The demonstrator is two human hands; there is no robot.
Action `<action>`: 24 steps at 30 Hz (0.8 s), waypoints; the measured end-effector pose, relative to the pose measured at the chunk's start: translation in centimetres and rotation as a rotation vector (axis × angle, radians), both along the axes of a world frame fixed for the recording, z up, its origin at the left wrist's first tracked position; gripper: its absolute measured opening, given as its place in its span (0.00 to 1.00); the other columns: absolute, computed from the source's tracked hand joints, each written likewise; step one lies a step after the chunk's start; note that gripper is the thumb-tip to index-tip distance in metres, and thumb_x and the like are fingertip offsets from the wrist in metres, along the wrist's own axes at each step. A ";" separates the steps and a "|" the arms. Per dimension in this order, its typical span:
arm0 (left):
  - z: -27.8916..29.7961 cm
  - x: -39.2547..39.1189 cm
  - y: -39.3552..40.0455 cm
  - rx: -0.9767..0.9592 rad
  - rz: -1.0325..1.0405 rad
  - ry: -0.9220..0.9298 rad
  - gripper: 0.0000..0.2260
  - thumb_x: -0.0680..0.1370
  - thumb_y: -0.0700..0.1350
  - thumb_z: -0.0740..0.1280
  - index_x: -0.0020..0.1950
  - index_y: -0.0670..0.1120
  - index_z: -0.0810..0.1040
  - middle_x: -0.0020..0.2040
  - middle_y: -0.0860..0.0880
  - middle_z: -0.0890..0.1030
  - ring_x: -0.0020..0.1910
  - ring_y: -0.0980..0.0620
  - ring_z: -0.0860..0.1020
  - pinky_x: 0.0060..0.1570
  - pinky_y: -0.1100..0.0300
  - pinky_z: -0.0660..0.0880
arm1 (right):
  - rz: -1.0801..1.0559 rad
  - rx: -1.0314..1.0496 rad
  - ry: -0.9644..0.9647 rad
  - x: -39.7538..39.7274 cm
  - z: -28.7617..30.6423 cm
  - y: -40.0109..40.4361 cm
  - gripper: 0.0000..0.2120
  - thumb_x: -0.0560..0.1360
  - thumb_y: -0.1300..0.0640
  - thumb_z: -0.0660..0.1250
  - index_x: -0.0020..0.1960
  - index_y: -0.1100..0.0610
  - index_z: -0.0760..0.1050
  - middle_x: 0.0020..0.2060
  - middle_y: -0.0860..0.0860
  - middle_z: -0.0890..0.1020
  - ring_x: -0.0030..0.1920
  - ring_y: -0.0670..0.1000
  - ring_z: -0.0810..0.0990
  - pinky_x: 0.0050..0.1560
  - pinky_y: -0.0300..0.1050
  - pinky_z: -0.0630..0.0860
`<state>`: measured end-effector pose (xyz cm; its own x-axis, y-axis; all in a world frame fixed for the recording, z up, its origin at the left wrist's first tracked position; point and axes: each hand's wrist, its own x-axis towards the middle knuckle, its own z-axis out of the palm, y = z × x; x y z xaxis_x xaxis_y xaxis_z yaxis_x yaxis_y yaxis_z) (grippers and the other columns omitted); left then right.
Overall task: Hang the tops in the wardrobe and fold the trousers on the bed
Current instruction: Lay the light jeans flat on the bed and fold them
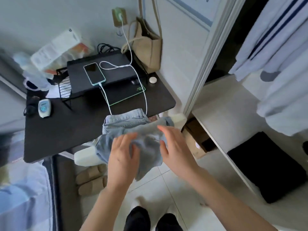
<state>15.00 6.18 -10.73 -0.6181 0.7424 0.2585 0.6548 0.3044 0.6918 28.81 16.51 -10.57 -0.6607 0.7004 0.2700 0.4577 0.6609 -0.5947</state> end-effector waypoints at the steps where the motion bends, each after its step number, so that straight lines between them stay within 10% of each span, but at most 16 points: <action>1: 0.3 -2.0 -0.6 0.002 0.039 0.029 0.11 0.75 0.34 0.64 0.55 0.44 0.79 0.50 0.52 0.79 0.54 0.51 0.72 0.55 0.63 0.68 | 0.013 0.042 0.004 -1.6 0.4 0.1 0.19 0.75 0.66 0.64 0.66 0.63 0.71 0.57 0.57 0.77 0.59 0.57 0.74 0.62 0.46 0.70; 4: -0.2 -7.3 -1.3 -0.114 0.092 0.101 0.07 0.77 0.36 0.65 0.51 0.42 0.81 0.50 0.47 0.80 0.52 0.45 0.74 0.54 0.52 0.72 | -0.009 0.078 -0.083 -5.5 0.9 1.8 0.16 0.77 0.61 0.63 0.65 0.62 0.72 0.56 0.57 0.78 0.59 0.57 0.74 0.60 0.50 0.73; 8: -2.1 -12.3 -0.7 -0.594 0.080 -0.239 0.14 0.80 0.57 0.55 0.44 0.52 0.76 0.47 0.47 0.80 0.44 0.46 0.73 0.45 0.53 0.69 | -0.131 -0.070 -0.585 -9.1 0.0 5.9 0.17 0.80 0.48 0.54 0.61 0.58 0.71 0.56 0.57 0.78 0.58 0.59 0.73 0.56 0.55 0.74; 12: -3.3 -15.3 2.7 -0.896 -0.151 -0.454 0.22 0.74 0.63 0.53 0.58 0.55 0.78 0.62 0.44 0.77 0.62 0.42 0.74 0.61 0.54 0.69 | -0.201 -0.335 -0.906 -11.9 -0.4 8.5 0.17 0.75 0.44 0.54 0.55 0.53 0.71 0.53 0.55 0.79 0.56 0.60 0.75 0.58 0.56 0.69; 14: -3.4 -16.0 4.6 -0.850 -0.099 -0.857 0.26 0.69 0.58 0.62 0.62 0.47 0.77 0.63 0.41 0.78 0.58 0.42 0.77 0.55 0.54 0.71 | -0.207 -0.431 -0.976 -13.1 -0.3 9.0 0.13 0.72 0.46 0.56 0.50 0.52 0.69 0.48 0.52 0.76 0.54 0.59 0.74 0.60 0.59 0.66; 19: -5.0 -17.5 6.3 -0.407 0.295 -1.495 0.07 0.75 0.38 0.64 0.37 0.42 0.71 0.32 0.44 0.71 0.32 0.48 0.70 0.36 0.58 0.68 | -0.394 -0.486 -0.859 -14.2 -0.8 10.1 0.06 0.72 0.56 0.58 0.41 0.58 0.69 0.46 0.54 0.78 0.48 0.58 0.76 0.55 0.54 0.69; 24: -5.8 -17.3 5.9 -0.246 0.394 -1.579 0.13 0.72 0.37 0.73 0.55 0.41 0.79 0.53 0.41 0.80 0.54 0.43 0.81 0.60 0.46 0.76 | -0.465 -0.650 -0.540 -13.6 -0.7 10.2 0.13 0.70 0.51 0.67 0.34 0.56 0.66 0.32 0.50 0.72 0.33 0.51 0.70 0.39 0.45 0.62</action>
